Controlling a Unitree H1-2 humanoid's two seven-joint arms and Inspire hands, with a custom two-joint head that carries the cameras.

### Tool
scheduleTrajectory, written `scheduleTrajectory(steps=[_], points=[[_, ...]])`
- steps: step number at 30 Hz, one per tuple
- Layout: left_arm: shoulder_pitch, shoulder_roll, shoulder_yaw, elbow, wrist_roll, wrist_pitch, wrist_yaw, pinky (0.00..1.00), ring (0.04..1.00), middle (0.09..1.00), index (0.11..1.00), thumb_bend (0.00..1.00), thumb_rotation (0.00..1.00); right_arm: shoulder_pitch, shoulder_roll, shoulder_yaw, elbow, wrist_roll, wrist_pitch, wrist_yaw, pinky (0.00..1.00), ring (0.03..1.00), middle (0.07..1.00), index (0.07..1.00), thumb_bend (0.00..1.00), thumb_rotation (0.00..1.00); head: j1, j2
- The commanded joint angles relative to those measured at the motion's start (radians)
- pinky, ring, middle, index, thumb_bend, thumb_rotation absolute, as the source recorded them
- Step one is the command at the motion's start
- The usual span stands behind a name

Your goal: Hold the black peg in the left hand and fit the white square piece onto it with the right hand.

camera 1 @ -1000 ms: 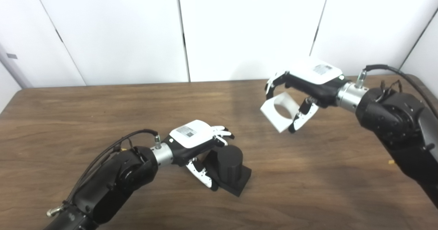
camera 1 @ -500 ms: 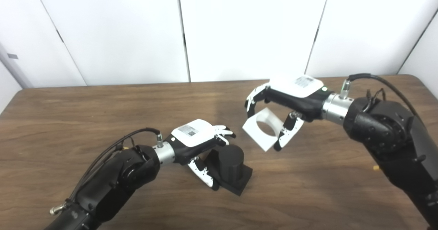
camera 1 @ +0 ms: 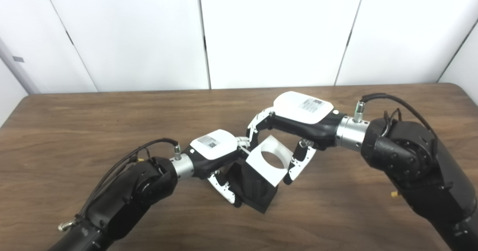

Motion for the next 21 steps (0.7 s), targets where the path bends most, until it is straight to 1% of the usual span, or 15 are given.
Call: scheduleTrajectory(steps=[1,9,15,19,21], points=[[0.038,-0.009,-0.059,0.044,0.094,0.045,-0.091,0.83,0.937,0.917,0.493,0.52,0.08,-0.036,0.01,-0.008,-0.02,0.002,-0.006,-0.01,0.64,0.76,0.741,0.478,0.52,0.13,0.0,0.001],[0.039,-0.013,-0.055,0.041,0.091,0.053,-0.091,0.83,0.934,0.916,0.493,0.52,0.08,-0.03,0.034,0.0,-0.009,-0.002,-0.011,-0.013,0.64,0.758,0.738,0.478,0.52,0.13,0.006,0.005],[0.044,-0.017,-0.051,0.044,0.084,0.046,-0.074,0.83,0.931,0.912,0.493,0.52,0.08,-0.029,0.044,0.015,0.008,-0.003,-0.014,-0.016,0.66,0.758,0.742,0.479,0.52,0.13,0.011,0.009],[0.047,-0.016,-0.05,0.031,0.084,0.058,-0.088,0.84,0.937,0.917,0.493,0.52,0.08,-0.033,0.057,0.028,0.028,-0.013,-0.012,-0.018,0.67,0.759,0.744,0.479,0.52,0.13,0.01,0.011],[0.047,-0.016,-0.051,0.033,0.083,0.057,-0.084,0.82,0.935,0.918,0.493,0.52,0.08,-0.035,0.064,0.033,0.041,-0.019,-0.019,-0.024,0.67,0.755,0.741,0.479,0.52,0.13,0.01,0.011]])
